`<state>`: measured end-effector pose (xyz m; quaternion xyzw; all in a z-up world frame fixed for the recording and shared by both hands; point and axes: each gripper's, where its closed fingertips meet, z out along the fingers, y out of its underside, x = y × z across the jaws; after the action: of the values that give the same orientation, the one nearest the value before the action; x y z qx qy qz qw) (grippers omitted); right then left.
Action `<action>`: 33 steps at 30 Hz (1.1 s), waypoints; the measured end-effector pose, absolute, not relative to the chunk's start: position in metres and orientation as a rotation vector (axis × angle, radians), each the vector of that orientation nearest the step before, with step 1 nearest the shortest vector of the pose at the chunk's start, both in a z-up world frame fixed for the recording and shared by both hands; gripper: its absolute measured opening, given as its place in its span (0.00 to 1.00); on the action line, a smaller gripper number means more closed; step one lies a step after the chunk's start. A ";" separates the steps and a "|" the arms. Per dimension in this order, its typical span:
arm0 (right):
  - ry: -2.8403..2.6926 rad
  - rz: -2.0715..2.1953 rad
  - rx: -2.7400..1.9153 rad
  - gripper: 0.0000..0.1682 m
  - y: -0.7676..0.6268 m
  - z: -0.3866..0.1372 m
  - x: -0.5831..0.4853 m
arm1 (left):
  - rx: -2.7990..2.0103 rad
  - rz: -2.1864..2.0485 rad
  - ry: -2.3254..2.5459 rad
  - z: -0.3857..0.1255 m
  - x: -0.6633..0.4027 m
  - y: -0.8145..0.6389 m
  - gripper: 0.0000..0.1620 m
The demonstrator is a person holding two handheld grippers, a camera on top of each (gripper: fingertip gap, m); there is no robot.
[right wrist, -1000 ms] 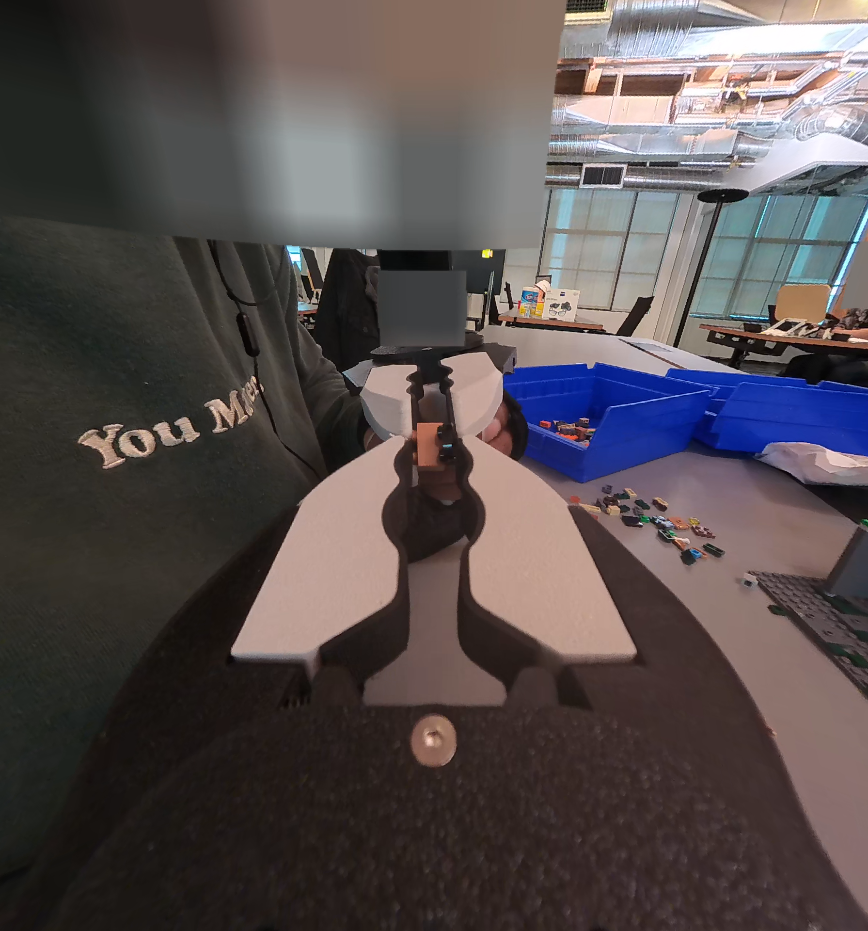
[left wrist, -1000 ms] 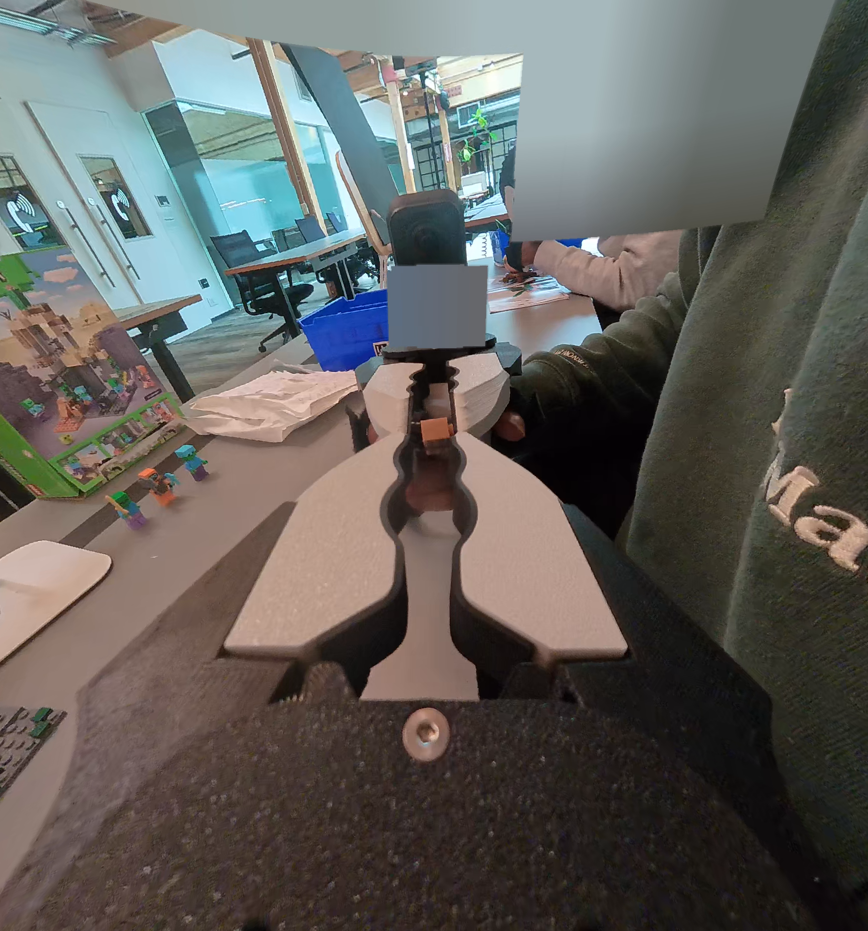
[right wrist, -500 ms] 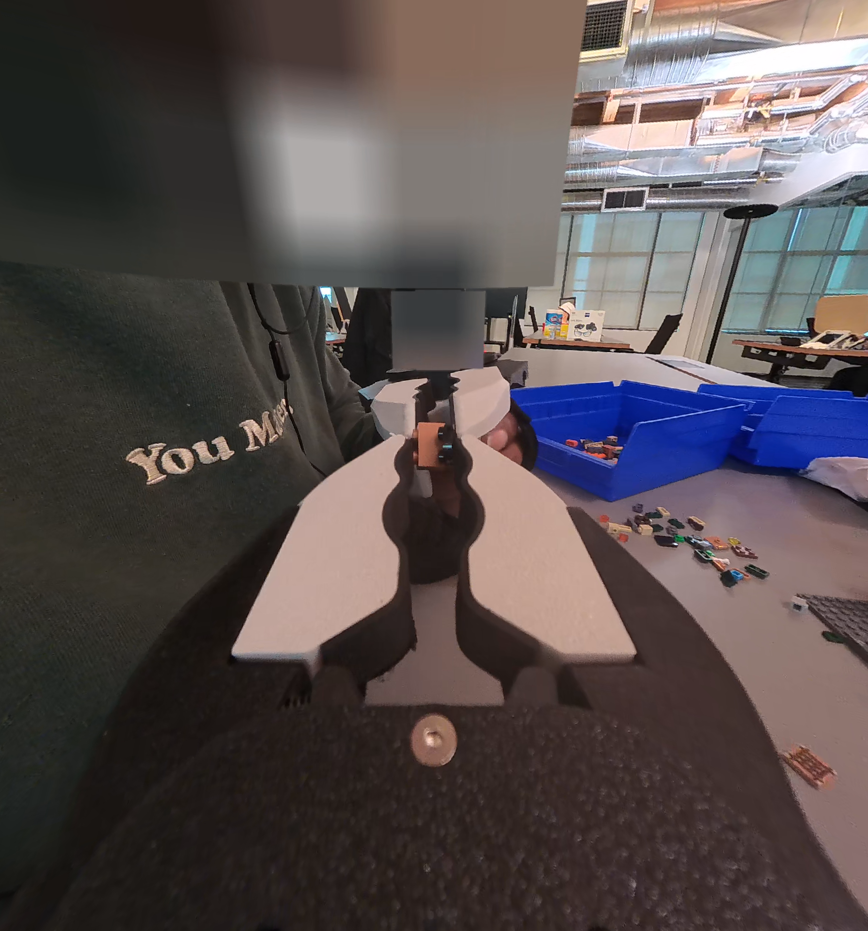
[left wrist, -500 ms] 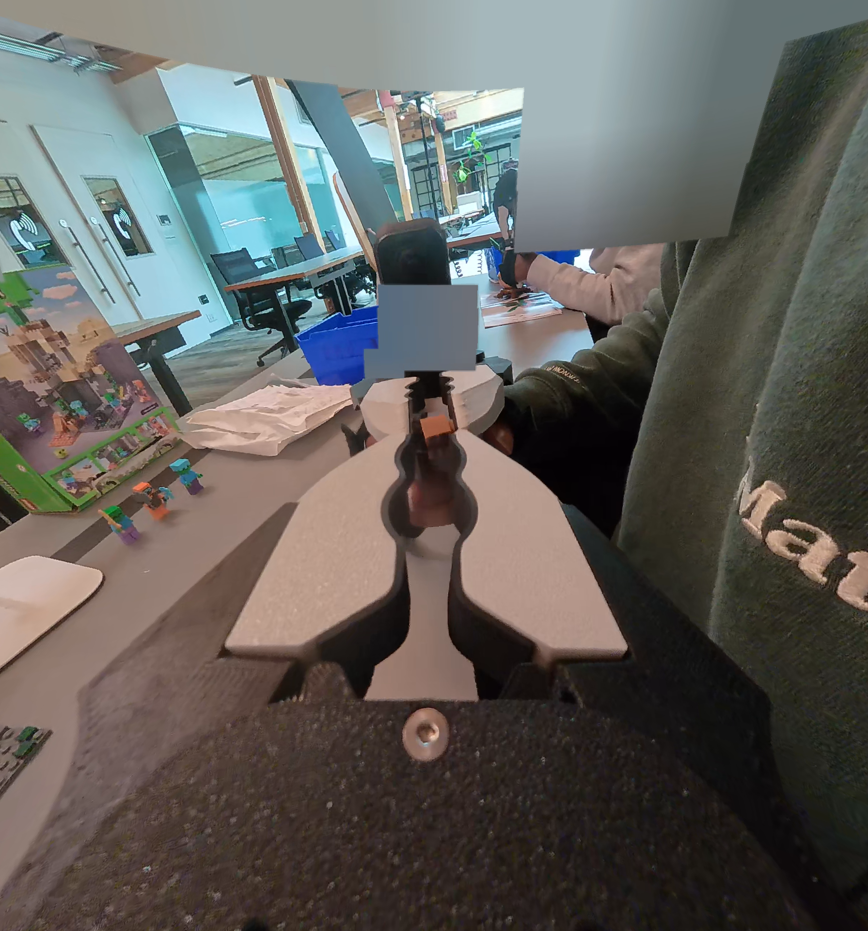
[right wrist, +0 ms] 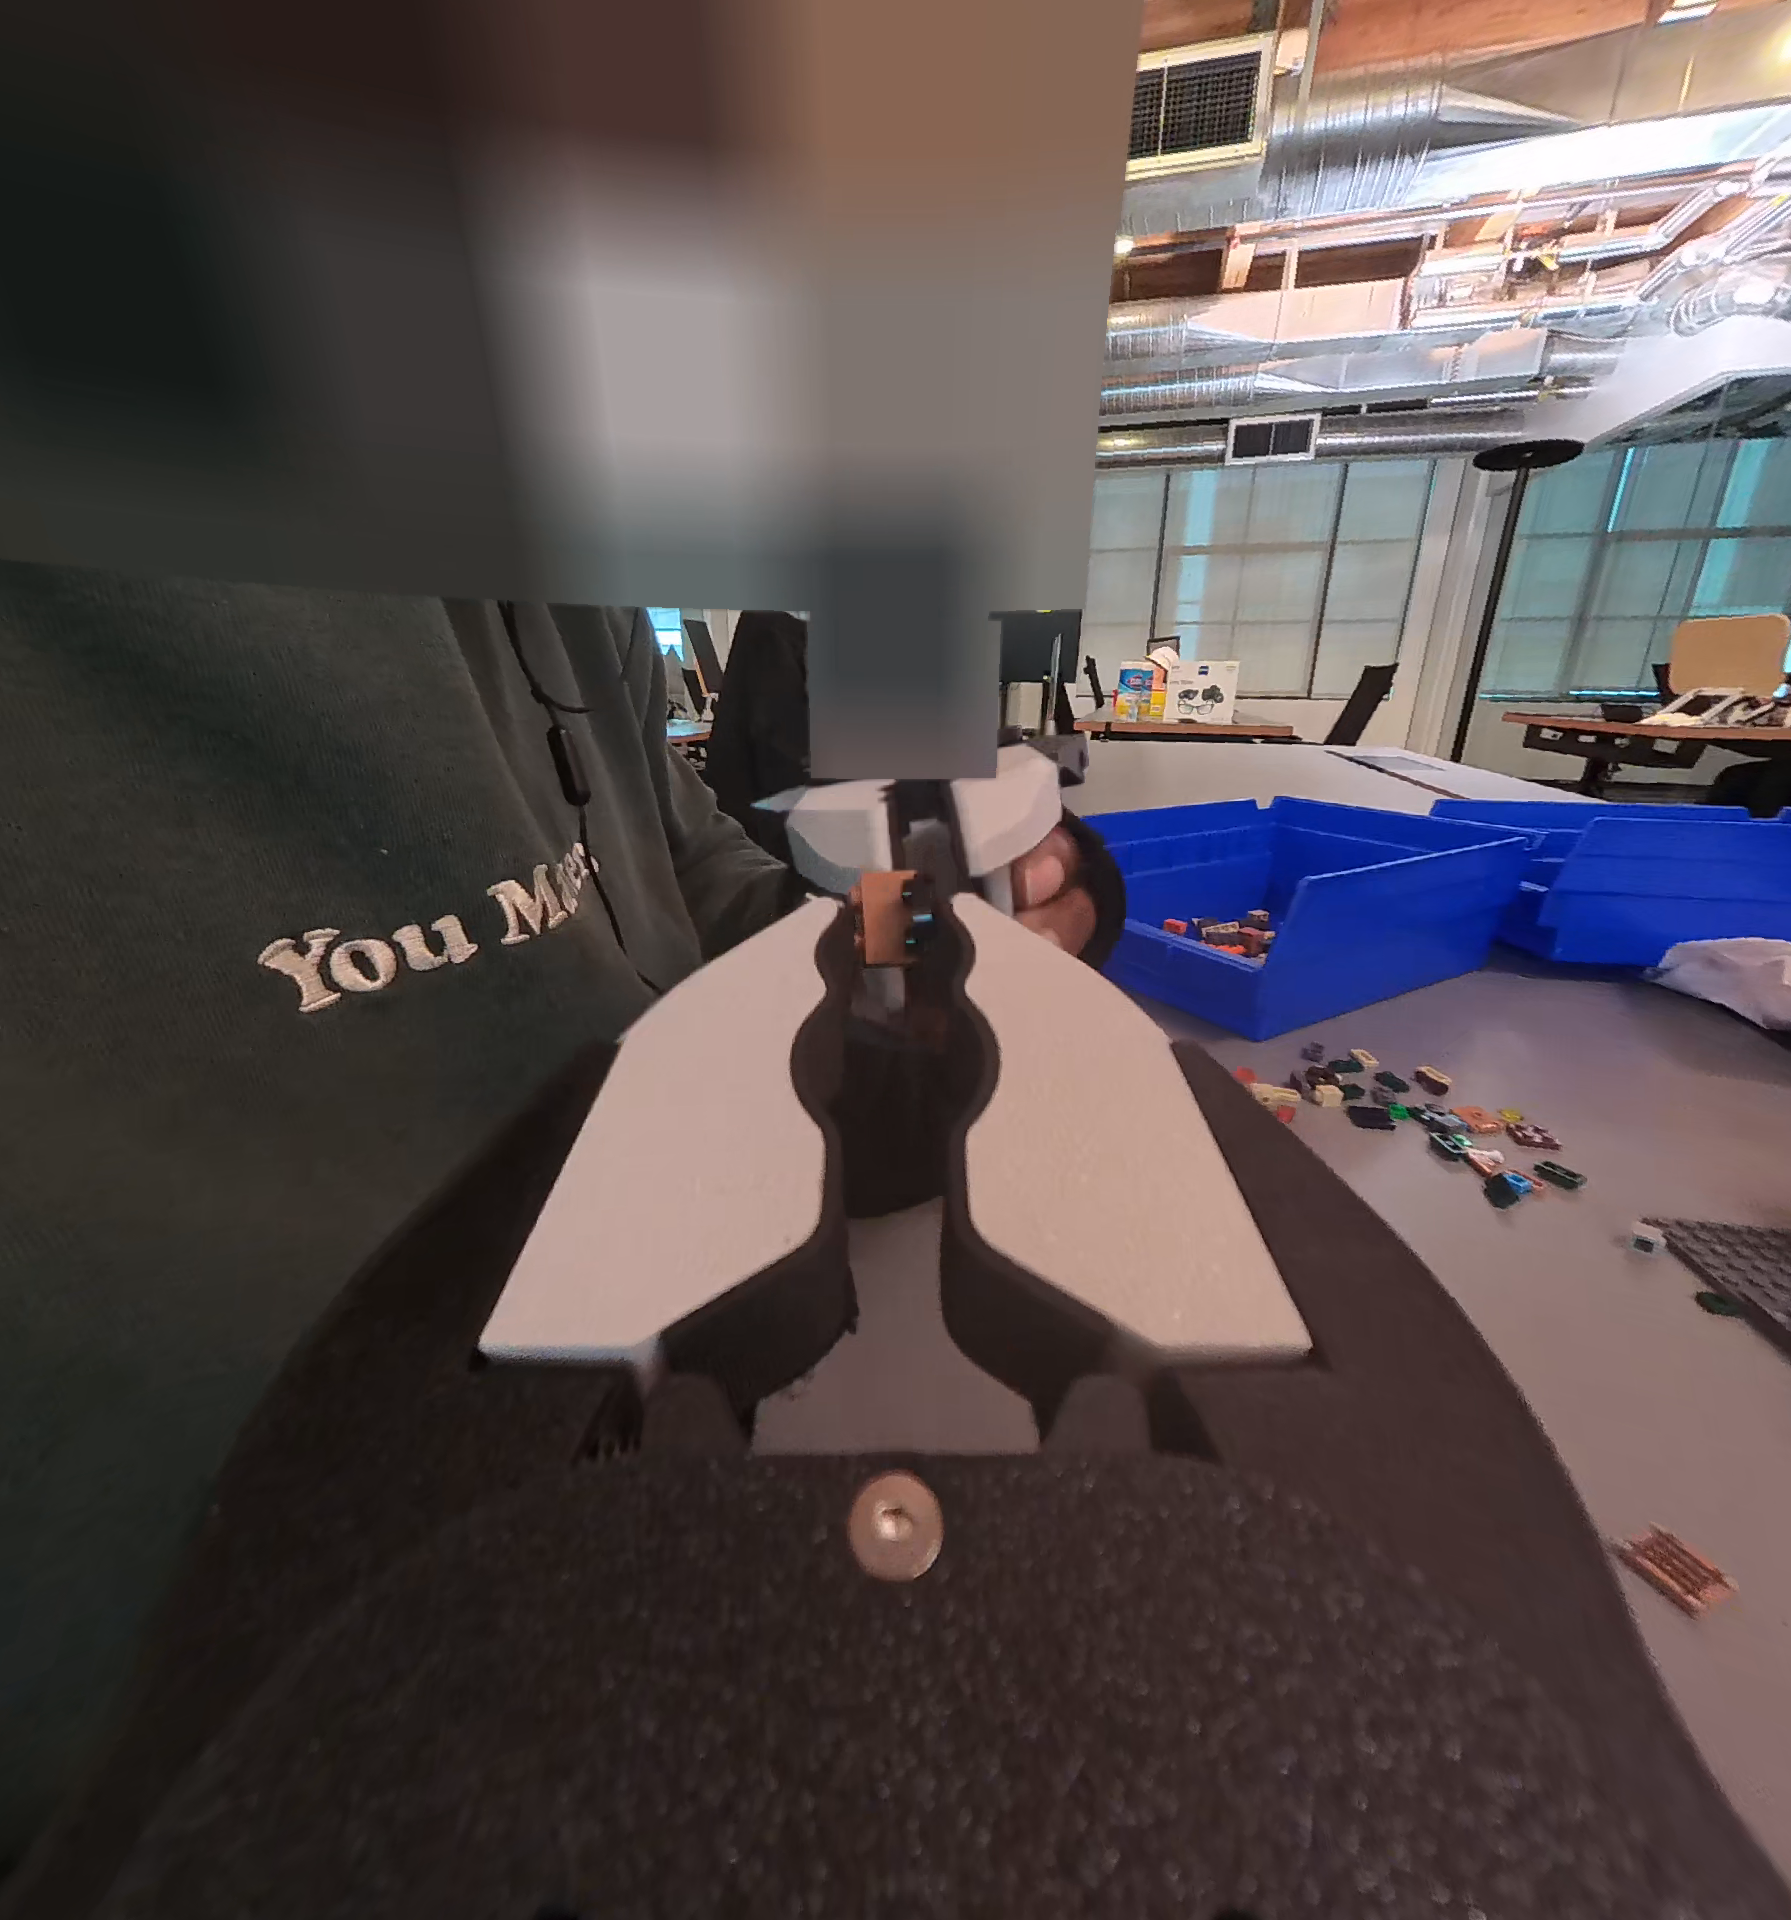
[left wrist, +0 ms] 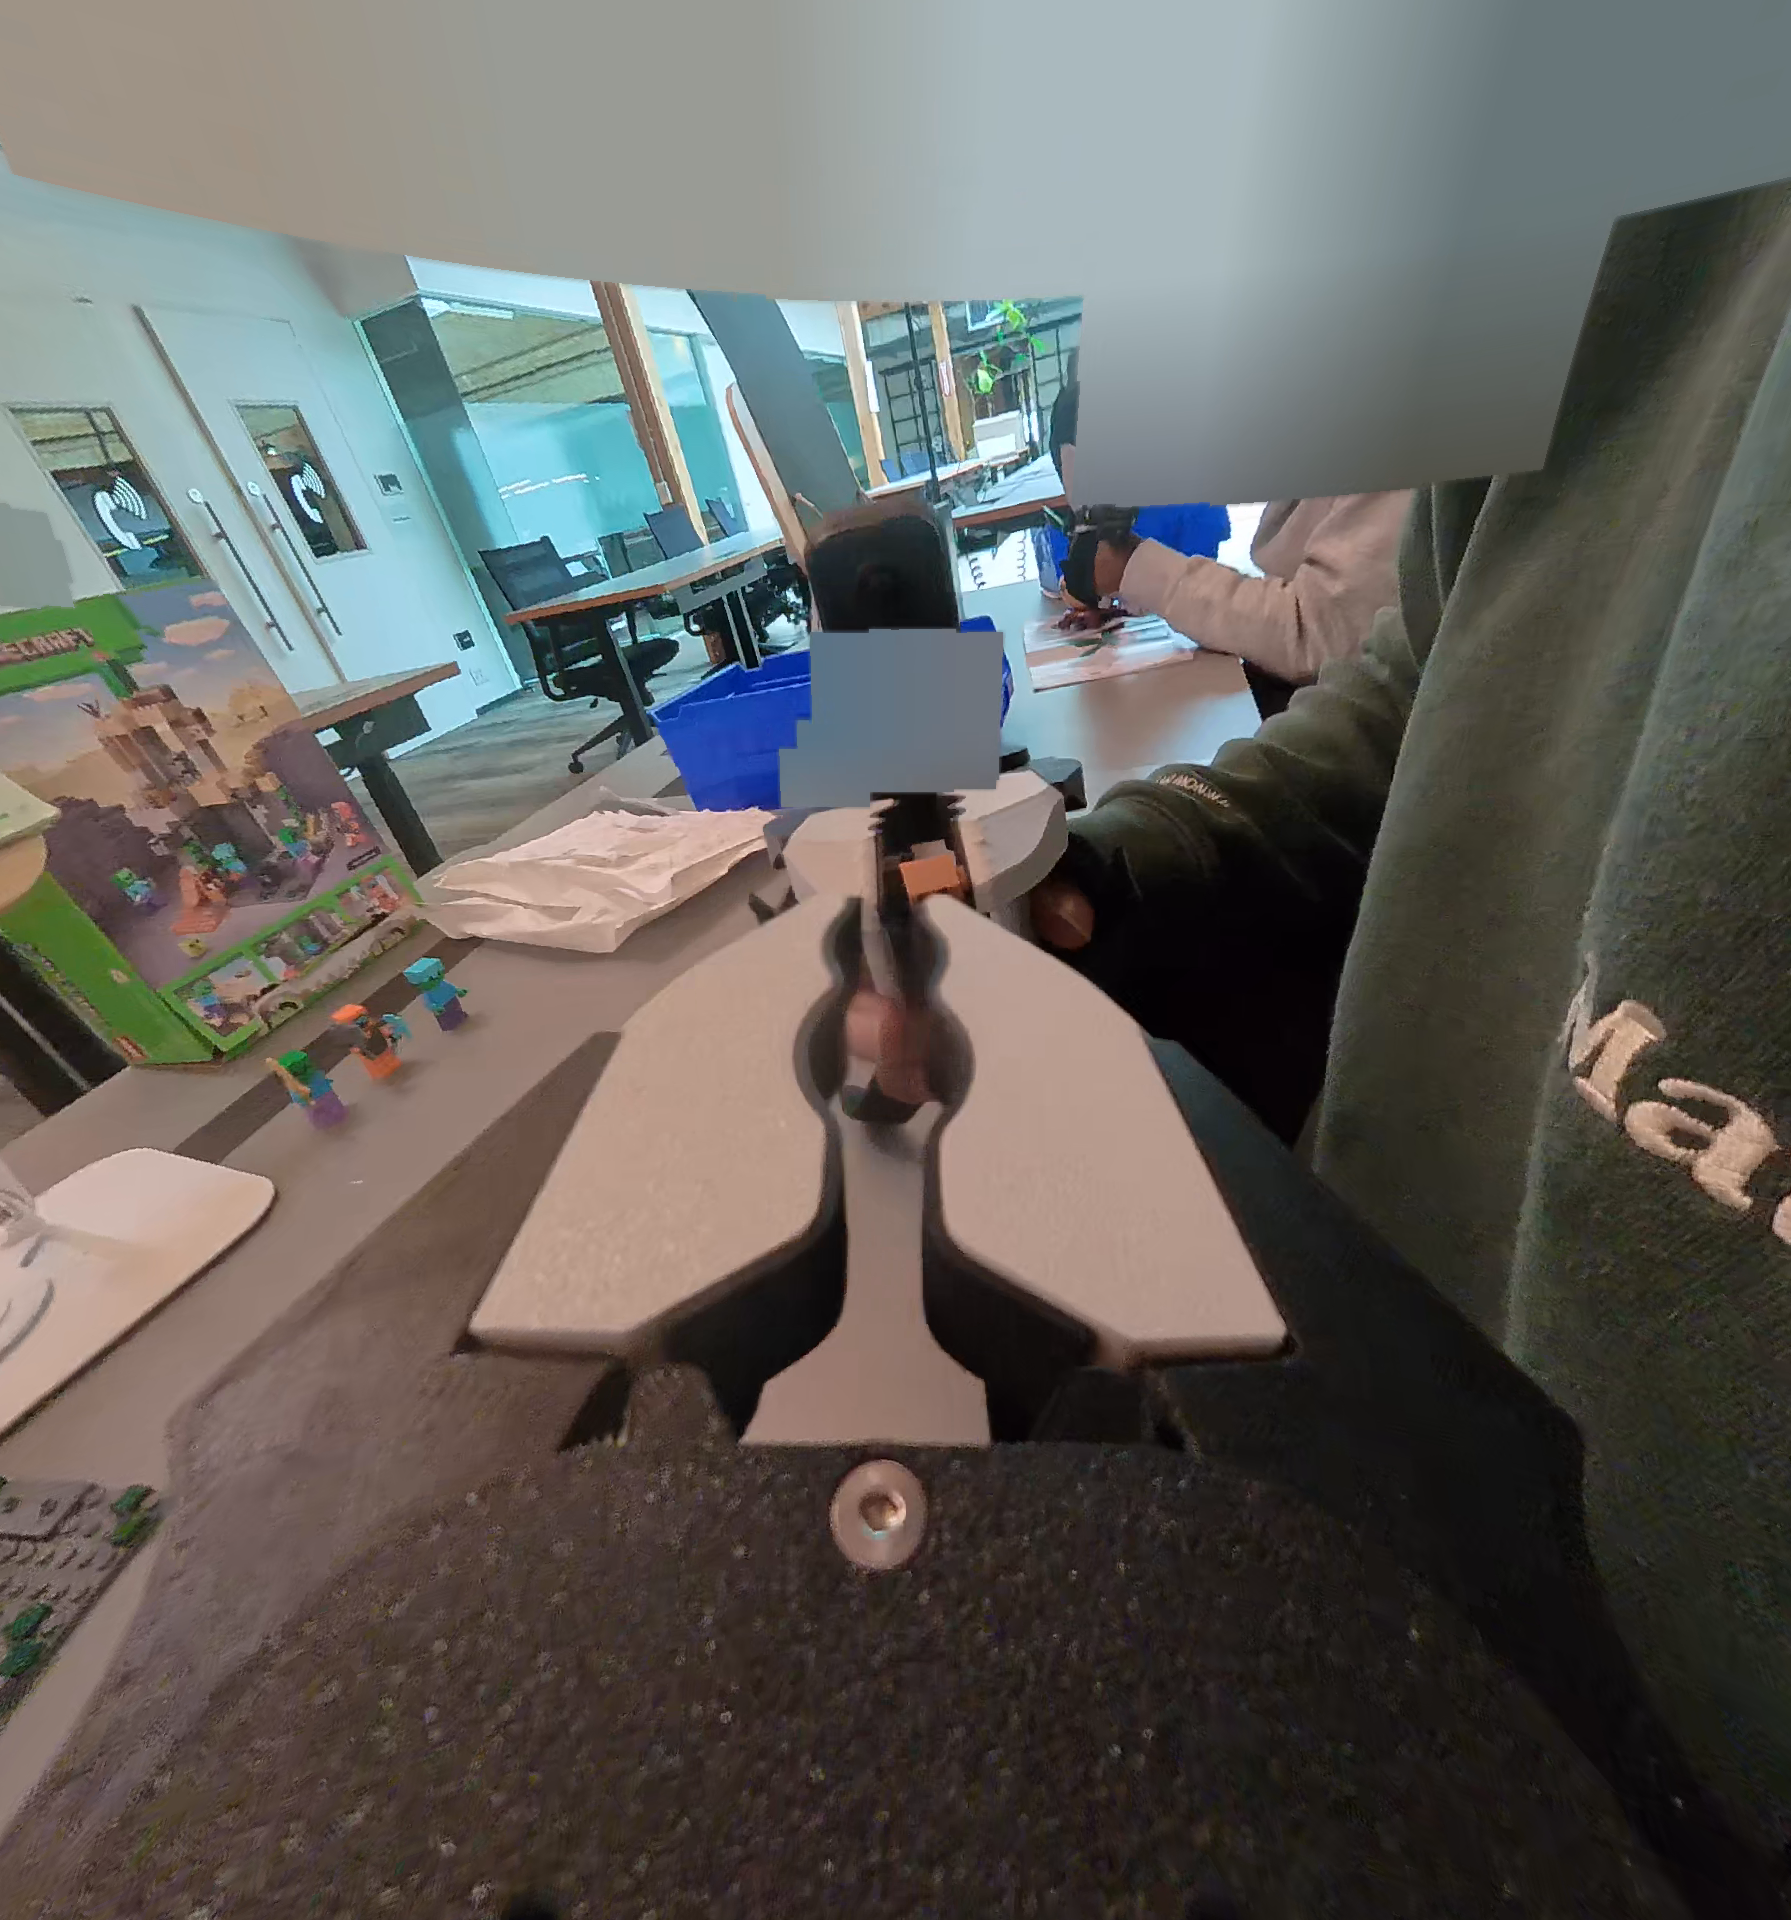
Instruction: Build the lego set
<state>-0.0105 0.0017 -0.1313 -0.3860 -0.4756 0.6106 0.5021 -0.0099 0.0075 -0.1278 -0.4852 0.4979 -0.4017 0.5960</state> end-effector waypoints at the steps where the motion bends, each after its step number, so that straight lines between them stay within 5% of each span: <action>1: -1.150 1.455 -0.939 0.09 0.004 -0.132 -0.010 | -1.140 -0.951 1.146 -0.127 -0.012 0.009 0.08; 23: -1.317 1.282 -0.972 0.11 -0.004 -0.148 -0.020 | -1.157 -0.967 1.281 -0.143 -0.006 -0.006 0.08; 24: -1.308 1.281 -0.973 0.09 -0.003 -0.147 -0.020 | -1.145 -0.965 1.288 -0.143 -0.006 -0.008 0.00; 26: -1.348 1.286 -0.958 0.00 -0.009 -0.149 -0.020 | -1.143 -0.958 1.270 -0.142 -0.006 -0.006 0.00; 33: -1.332 1.231 -1.020 0.00 0.004 -0.158 -0.019 | -1.182 -0.916 1.194 -0.138 -0.019 0.014 0.00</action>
<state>-0.0194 0.0039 -0.1585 -0.4229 -0.5521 0.5104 0.5058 -0.0193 0.0139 -0.1376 -0.5047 0.5101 -0.3911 0.5763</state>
